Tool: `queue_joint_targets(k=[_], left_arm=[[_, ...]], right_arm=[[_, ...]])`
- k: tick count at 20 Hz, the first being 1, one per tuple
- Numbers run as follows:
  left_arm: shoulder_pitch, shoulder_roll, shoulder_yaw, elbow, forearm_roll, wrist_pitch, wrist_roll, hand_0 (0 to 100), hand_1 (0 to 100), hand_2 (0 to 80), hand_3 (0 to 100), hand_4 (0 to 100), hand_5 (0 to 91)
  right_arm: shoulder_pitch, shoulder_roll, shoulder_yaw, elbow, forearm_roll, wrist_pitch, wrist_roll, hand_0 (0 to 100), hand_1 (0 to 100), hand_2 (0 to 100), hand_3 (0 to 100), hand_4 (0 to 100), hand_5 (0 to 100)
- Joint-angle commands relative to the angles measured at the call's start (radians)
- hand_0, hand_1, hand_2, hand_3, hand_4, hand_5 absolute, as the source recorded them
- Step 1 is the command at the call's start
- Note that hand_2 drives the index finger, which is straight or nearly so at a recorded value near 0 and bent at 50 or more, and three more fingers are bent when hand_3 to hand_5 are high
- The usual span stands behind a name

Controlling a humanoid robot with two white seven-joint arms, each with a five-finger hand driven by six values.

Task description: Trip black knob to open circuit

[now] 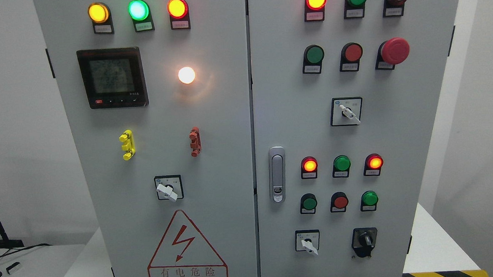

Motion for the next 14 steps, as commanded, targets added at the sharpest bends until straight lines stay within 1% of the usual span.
queue_joint_targets(k=[1,10,14], left_arm=[[0.0,0.0,0.0,0.0,0.005,0.0,0.001,12,39,0.0,0,0,0.0],[0.0,0.0,0.0,0.0,0.005,0.0,0.001,12,39,0.0,0,0,0.0],[0.0,0.001,0.0,0.0,0.005,0.0,0.001,12,39,0.0,0,0,0.0]], right_arm=[[0.01,0.004,-0.003,-0.005,0.031,-0.003,-0.002,40,31,0,0,6,6],[0.02,0.008,0.0,-0.007,0.031,-0.013,-0.008,40,31,0,0,6,6],[0.041,0.009,0.0,-0.057,0.029,-0.016,-0.005,40,31,0,1,7,7]])
